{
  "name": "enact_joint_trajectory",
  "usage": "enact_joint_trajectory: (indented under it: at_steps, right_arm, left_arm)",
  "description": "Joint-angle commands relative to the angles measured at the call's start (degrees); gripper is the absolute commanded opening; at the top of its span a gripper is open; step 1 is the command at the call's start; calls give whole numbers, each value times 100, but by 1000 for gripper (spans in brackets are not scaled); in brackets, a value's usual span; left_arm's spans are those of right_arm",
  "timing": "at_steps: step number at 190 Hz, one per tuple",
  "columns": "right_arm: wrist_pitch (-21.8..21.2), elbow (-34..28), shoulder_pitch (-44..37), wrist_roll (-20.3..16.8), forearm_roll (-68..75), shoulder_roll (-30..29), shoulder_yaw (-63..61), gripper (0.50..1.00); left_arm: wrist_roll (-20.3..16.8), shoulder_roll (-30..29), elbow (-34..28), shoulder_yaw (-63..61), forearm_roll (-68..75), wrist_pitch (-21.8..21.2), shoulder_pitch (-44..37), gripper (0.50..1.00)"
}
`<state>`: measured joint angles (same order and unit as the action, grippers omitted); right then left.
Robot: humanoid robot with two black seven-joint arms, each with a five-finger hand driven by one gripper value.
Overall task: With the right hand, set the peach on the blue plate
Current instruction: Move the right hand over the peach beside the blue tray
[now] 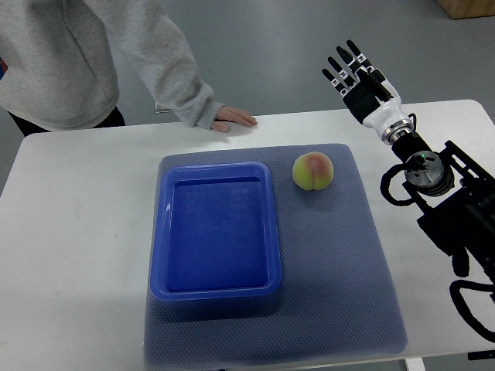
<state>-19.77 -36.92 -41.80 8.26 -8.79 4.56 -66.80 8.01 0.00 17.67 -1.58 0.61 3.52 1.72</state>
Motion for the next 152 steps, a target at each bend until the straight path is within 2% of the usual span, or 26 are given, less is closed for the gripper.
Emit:
enact_joint_trajectory:
  at_steps: [1,61,88,105,115,116,130,141,142,152]
  right_arm:
    - [8,0,-4,1,0,1,0,930]
    - [35,0,-65,-35,-97,45,88,930]
    - [-71,-9,-382,-43,-870,405,1037,930]
    - [-229,-17,-891,-78,-1555,783,1774,930]
    - [-229,-17,-891,-79,-1556,783,1775,930]
    - [-307,-17,-1213,-244,-2113,992,2393,930]
    - [-484,-26,-1761,-588,-2838,1284,3268,930]
    - [-519,-35,-1823,-623,-2927,1319,3393,930]
    - [-728,-122,-2180,-754,-3336,1484,4010,930]
    - [-879,-264,-2491,-826,-3674,1636,4500,930]
  left_arm:
    - [-1,0,0,0,1,-9,-5,1000]
    - [-1,0,-9,9,-26,-18,-5,1000]
    - [-1,0,0,9,-8,-9,-5,1000]
    - [-1,0,0,9,-8,-9,-5,1000]
    - [-1,0,0,9,-8,-9,-5,1000]
    - [-1,0,0,9,-8,-9,4,1000]
    - [-1,0,0,9,1,-9,4,1000]
    - [-1,0,0,9,1,-9,4,1000]
    - [-1,0,8,0,1,-9,4,1000]
    - [-1,0,8,0,9,-9,4,1000]
